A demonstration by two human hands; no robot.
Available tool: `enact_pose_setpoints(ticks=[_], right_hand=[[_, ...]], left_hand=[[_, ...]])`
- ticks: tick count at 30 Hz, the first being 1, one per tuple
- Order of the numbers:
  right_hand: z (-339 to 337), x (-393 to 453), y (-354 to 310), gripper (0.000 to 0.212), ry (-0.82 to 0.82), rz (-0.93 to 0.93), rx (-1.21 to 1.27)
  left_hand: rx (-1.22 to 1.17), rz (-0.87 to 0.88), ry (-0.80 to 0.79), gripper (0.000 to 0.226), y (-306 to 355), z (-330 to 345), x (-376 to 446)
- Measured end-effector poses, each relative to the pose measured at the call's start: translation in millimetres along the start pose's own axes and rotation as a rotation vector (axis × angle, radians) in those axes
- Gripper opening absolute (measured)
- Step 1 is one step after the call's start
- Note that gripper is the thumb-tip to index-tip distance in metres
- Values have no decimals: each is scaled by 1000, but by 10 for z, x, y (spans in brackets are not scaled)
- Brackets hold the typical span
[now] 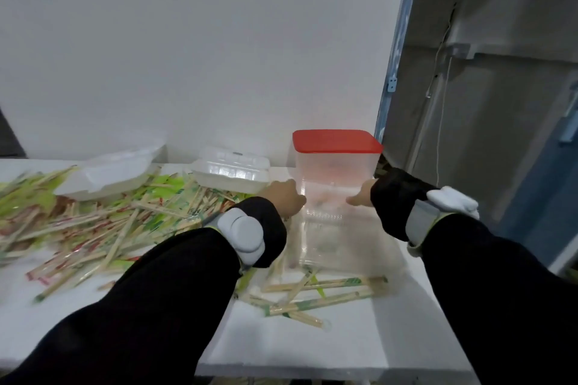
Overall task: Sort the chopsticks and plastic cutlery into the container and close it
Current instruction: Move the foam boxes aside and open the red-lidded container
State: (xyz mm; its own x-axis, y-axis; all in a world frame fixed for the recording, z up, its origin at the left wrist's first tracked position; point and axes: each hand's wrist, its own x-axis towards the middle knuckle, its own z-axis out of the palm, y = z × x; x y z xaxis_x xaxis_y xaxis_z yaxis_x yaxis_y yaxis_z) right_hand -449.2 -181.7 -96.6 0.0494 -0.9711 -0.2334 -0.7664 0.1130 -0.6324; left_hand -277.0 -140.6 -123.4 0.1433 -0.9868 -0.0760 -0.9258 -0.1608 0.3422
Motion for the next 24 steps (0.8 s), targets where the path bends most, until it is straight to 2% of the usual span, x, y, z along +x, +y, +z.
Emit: enact_pose_setpoints(ticks=[3,6,8,10,12,14,17,19,21,23,24], right_hand=[[170,80,-461,56,-61,-80,37],[485,148,-818,41,-174,-59,288],[738,209,-976,39,-190,-37,448],[994,297,-1111,33,-217,-10,554],[1178,399,-1207,37,-271,-14,512],[1281,473,-1215,44,-289,-19,485],[1408,510,-1250,30,-303,-1,504],[1464,514,-1273,19,-287,16,516],[1484,506,-1291,16,-277,28,565],[1505,494,-1310,7,-264,53,729],[1524,474,-1324,11,-248,83,807]], left_hand=[[-49,38,224,40,-229,-395,-34],[-11,-24,465,39,-675,-771,-16],[58,-103,532,42,-1100,-975,16],[160,-255,497,48,-1627,-1114,37],[227,-426,383,51,-2137,-1156,24],[300,-517,247,52,-2559,-1075,-15],[396,-521,178,51,-3063,-932,-34],[390,-498,181,46,-3229,-892,-30],[349,-456,207,39,-3260,-887,-15],[334,-380,265,35,-3224,-904,9],[338,-338,292,34,-3193,-926,18]])
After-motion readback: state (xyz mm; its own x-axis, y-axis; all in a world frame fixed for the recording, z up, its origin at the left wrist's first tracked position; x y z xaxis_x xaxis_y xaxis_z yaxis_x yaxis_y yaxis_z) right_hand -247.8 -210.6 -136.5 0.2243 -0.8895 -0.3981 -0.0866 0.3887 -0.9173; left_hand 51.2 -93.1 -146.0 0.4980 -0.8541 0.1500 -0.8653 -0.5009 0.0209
